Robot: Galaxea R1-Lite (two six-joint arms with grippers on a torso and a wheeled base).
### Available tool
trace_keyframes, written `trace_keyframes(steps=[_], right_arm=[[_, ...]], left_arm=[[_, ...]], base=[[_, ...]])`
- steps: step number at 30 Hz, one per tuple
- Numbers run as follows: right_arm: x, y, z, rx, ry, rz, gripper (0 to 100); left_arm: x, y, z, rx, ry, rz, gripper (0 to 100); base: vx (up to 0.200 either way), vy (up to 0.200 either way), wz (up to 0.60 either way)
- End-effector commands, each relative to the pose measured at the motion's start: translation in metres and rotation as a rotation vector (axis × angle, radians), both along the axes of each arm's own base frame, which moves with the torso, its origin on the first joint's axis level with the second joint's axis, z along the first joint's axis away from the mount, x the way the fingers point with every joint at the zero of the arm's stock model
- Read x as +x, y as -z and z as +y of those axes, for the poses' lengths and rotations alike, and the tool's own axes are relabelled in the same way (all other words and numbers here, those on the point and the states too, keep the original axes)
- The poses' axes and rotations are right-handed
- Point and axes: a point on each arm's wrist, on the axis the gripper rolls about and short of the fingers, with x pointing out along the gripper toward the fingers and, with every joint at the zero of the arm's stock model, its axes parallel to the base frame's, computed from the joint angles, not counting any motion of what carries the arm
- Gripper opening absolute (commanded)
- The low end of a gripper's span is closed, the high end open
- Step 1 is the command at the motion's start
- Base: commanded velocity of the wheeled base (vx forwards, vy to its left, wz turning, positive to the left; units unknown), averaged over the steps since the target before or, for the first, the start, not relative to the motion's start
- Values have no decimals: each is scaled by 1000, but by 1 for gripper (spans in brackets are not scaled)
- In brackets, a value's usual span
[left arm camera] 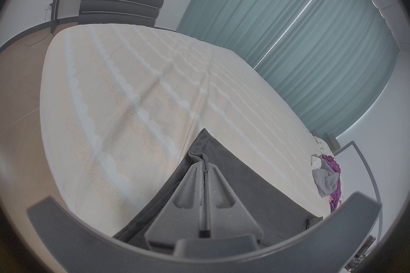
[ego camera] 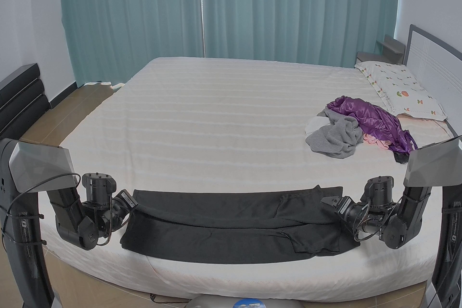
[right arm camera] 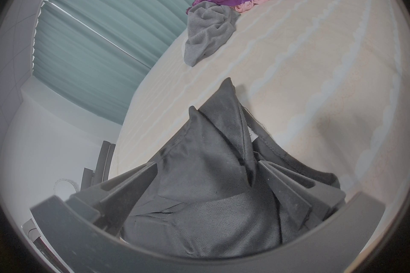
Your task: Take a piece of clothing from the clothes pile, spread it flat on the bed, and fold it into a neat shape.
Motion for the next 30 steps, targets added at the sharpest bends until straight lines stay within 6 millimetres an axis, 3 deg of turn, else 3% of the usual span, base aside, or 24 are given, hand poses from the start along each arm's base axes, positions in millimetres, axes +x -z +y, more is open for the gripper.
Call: trace_keyframes(steps=[1, 9, 10, 30], right_arm=[[2, 2, 0, -1, 0, 10, 100], [1, 4, 2, -29, 23, 15, 100], [1, 4, 3, -29, 18, 15, 0], [-1, -3, -1, -31, 31, 0, 0]], left_arm=[[0, 0, 0, -2, -1, -2, 0], [0, 1, 0, -1, -1, 3, 0], [0, 1, 0, -1, -1, 3, 0], [2, 1, 0, 0, -2, -1, 0]], base=[[0, 0, 0], [0, 0, 0], [0, 0, 0], [0, 0, 0]])
